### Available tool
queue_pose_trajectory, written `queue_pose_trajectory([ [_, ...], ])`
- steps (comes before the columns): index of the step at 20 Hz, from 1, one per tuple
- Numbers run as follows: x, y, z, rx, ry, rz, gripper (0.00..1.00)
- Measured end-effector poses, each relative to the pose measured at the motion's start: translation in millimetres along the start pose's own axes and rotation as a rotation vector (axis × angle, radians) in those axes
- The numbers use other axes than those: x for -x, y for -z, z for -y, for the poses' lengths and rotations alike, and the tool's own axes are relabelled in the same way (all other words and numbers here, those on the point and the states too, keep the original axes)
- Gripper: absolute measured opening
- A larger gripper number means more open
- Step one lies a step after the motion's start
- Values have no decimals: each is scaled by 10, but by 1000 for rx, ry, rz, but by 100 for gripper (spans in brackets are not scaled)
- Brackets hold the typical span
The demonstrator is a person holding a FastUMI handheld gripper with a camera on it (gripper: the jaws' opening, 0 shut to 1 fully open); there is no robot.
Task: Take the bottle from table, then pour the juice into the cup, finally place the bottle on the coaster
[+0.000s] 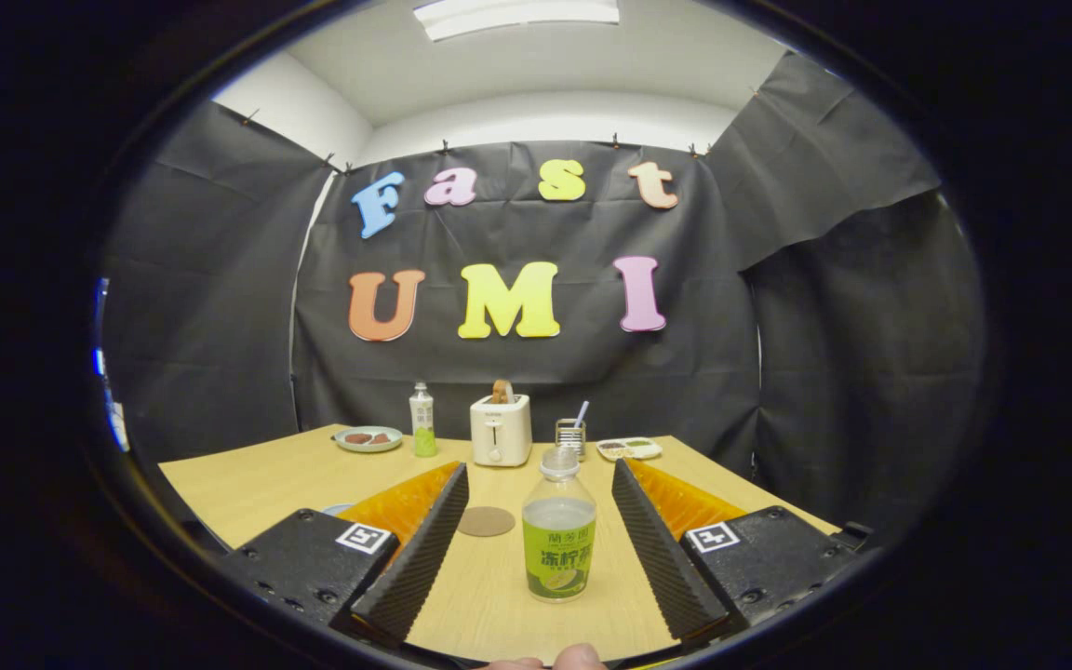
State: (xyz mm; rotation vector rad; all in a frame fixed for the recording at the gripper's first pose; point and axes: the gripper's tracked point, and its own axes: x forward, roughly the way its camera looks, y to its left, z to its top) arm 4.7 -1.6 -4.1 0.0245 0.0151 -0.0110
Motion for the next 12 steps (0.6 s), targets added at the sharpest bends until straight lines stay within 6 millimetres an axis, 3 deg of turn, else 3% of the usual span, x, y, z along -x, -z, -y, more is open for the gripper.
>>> queue_pose_trajectory([
  [12,-66,49,-7,-4,-4,-17,100],
])
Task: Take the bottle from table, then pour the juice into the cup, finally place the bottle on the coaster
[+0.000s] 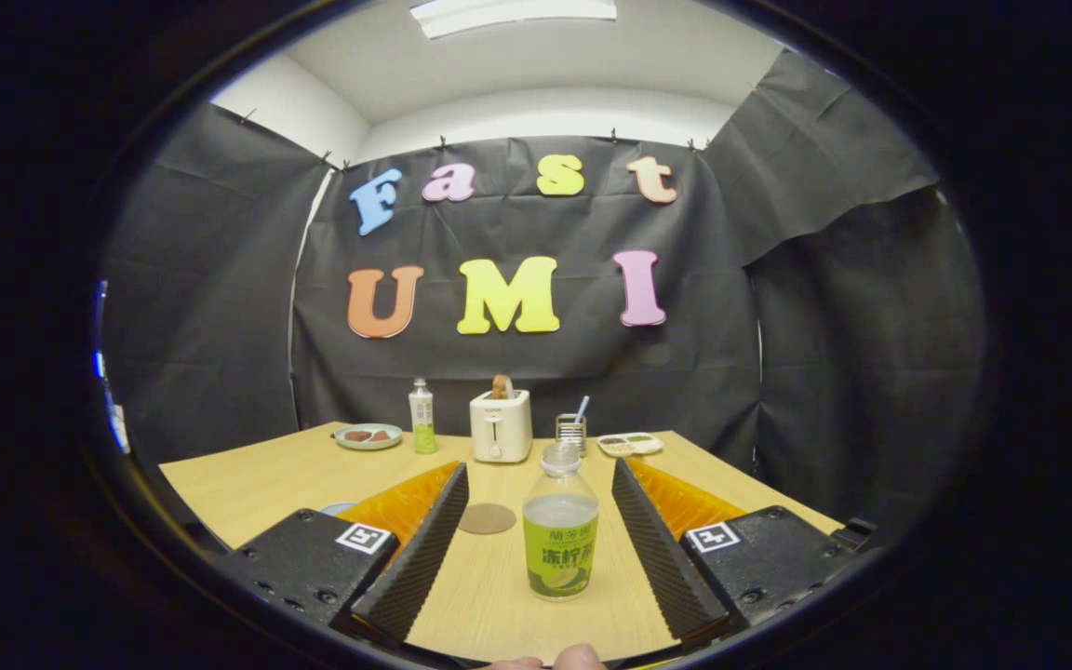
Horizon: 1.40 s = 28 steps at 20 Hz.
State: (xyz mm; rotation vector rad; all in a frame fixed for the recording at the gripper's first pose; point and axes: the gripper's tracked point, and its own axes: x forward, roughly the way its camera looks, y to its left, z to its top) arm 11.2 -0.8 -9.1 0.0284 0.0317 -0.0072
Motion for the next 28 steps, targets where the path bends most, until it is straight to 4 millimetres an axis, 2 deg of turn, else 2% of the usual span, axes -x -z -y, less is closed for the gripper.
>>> queue_pose_trajectory([
  [7,-127,143,31,6,13,-32,99],
  [12,-332,371,173,3,35,-59,99],
  [16,-473,542,154,47,29,-77,100],
  [21,-668,899,118,59,30,-157,100],
  [28,-954,1113,103,21,-6,-230,100],
])
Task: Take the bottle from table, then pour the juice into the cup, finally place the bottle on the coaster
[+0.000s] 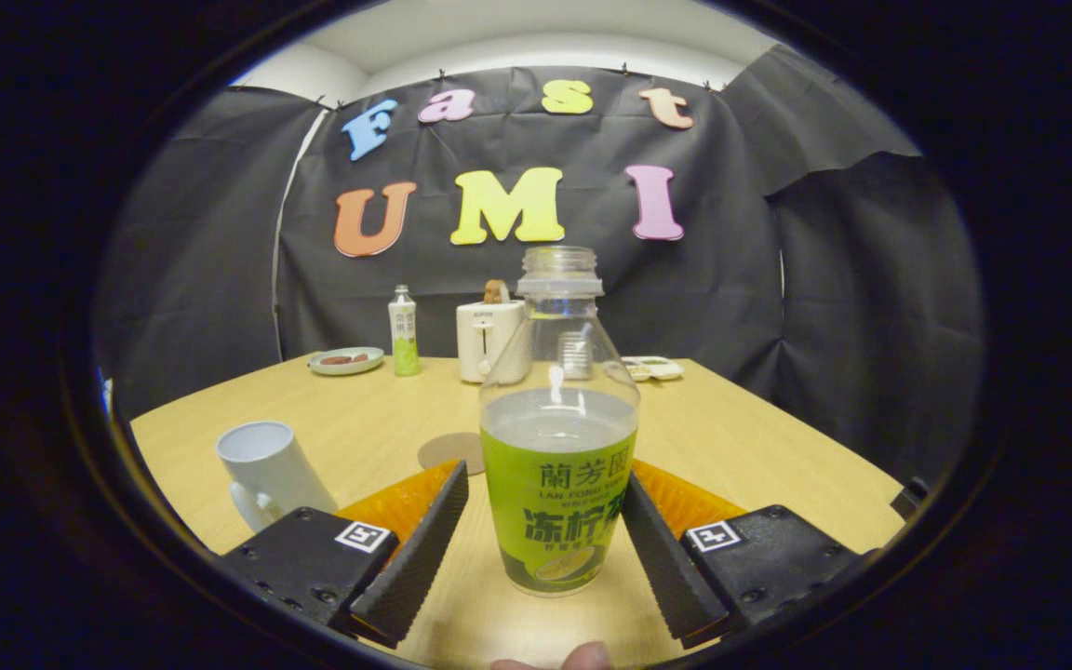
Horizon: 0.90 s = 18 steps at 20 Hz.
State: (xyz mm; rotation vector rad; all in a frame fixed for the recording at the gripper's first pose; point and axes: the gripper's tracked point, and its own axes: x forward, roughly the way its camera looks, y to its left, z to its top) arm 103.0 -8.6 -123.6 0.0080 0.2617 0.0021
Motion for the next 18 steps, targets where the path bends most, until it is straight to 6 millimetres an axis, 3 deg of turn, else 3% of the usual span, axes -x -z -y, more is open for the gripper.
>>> queue_pose_trajectory([
  [4,-103,37,35,-21,3,-35,100],
  [12,-131,44,78,-57,25,-73,80],
  [18,-16,-181,64,26,27,-30,77],
])
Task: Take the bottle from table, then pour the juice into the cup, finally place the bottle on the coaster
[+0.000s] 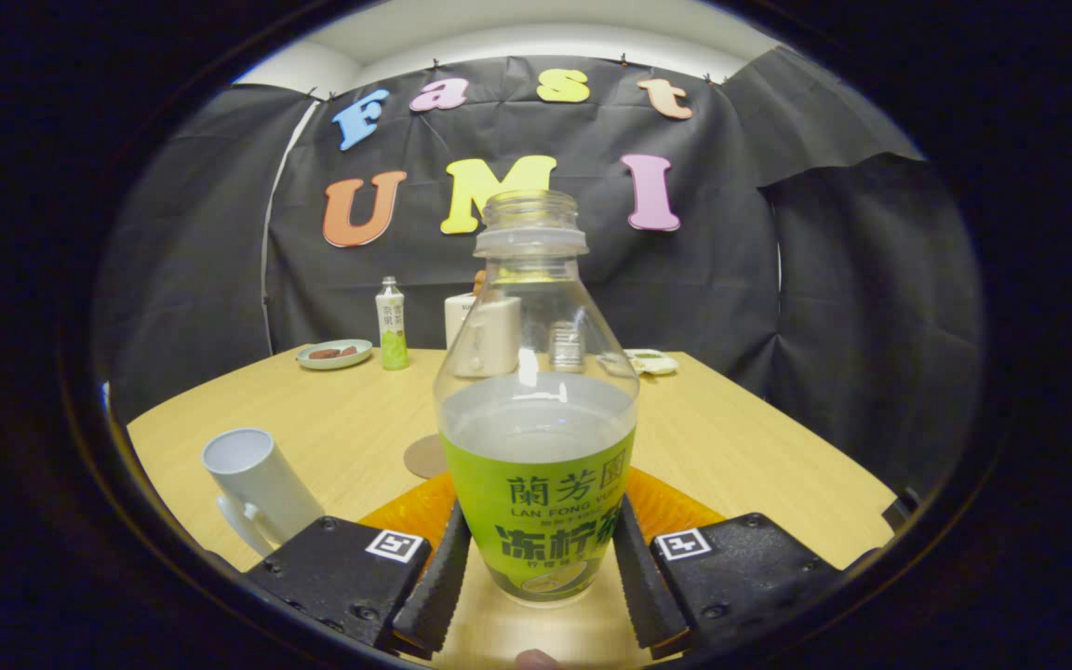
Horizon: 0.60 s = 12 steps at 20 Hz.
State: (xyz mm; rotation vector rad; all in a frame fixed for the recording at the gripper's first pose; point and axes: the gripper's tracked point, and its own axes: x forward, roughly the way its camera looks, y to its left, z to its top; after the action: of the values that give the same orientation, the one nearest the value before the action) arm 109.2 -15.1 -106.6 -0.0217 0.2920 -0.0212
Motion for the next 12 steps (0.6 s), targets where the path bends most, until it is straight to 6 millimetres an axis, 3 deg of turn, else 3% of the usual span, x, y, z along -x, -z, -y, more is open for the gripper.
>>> queue_pose_trajectory([
  [6,135,-272,50,184,16,20,76],
  [12,142,-327,108,424,45,-26,76],
])
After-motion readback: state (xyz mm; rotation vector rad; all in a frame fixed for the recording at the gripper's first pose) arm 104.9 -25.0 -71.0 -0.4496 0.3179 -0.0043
